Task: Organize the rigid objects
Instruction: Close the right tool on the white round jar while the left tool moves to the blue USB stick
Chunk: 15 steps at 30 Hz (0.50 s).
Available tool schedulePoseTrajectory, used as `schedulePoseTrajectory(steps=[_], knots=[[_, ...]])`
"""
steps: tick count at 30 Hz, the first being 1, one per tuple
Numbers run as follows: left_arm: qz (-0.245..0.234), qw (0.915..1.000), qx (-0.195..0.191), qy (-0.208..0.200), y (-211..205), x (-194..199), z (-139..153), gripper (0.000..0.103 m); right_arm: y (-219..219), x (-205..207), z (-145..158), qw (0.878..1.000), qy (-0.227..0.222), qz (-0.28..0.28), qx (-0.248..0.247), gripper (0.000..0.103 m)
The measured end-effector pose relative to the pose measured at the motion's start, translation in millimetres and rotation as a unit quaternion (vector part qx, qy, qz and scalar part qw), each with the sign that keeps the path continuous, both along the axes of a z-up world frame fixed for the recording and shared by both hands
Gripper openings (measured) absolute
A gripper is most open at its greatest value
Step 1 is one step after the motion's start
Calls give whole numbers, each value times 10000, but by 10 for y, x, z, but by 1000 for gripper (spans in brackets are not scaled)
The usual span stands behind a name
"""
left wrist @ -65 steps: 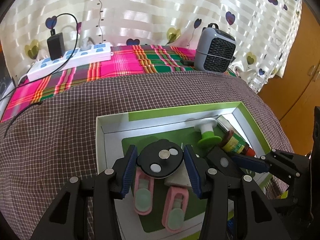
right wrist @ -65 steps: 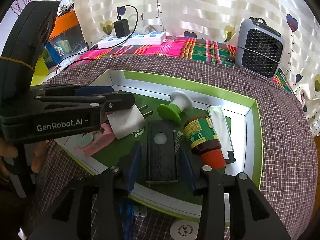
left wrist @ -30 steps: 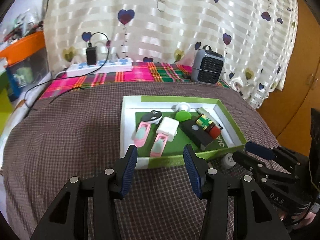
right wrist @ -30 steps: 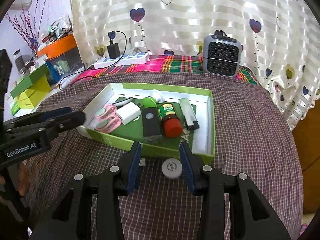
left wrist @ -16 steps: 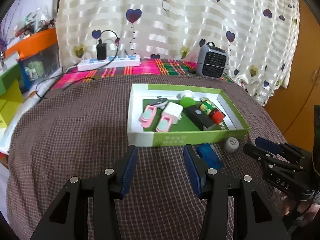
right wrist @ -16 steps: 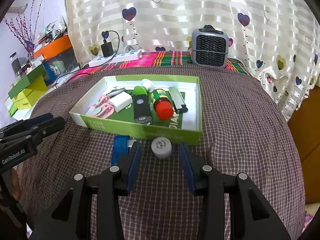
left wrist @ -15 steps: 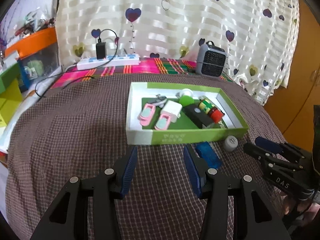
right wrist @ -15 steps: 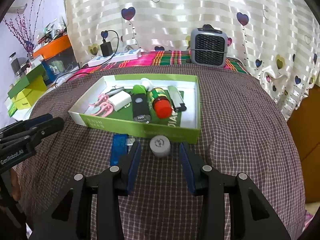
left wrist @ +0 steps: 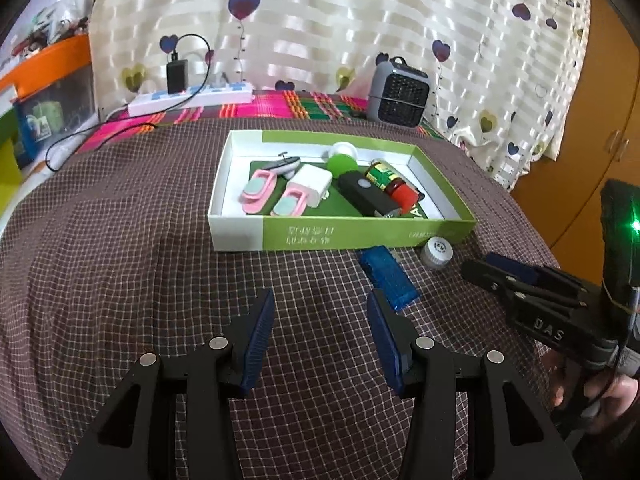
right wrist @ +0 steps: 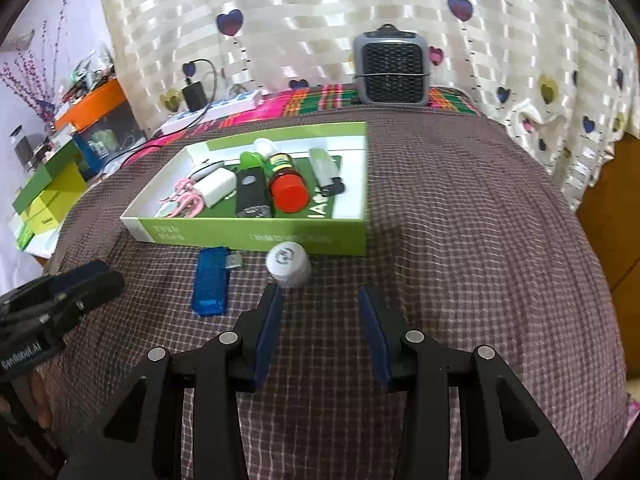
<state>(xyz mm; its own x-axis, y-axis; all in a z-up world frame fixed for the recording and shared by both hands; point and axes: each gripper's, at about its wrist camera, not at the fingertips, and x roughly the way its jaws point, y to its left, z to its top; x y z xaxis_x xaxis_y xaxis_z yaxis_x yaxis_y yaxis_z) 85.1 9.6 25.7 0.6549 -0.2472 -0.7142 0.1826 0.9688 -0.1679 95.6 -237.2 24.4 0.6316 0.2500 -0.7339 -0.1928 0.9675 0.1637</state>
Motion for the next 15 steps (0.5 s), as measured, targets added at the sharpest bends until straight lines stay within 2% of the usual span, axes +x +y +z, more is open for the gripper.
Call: schedulePoseTrajectory(steps=[5,8,15], knots=[[15,10000,-43,78,21,10,-49,47,115,113,-28,9999,56,150,5,42],[1,9999,-21,162,22,31,-96,47,233,171,-55,9994,84,280,-184,42],[-42,9996,-24,269,25,44,-172,47,331,304,-120,9988,242,207,-376,42]])
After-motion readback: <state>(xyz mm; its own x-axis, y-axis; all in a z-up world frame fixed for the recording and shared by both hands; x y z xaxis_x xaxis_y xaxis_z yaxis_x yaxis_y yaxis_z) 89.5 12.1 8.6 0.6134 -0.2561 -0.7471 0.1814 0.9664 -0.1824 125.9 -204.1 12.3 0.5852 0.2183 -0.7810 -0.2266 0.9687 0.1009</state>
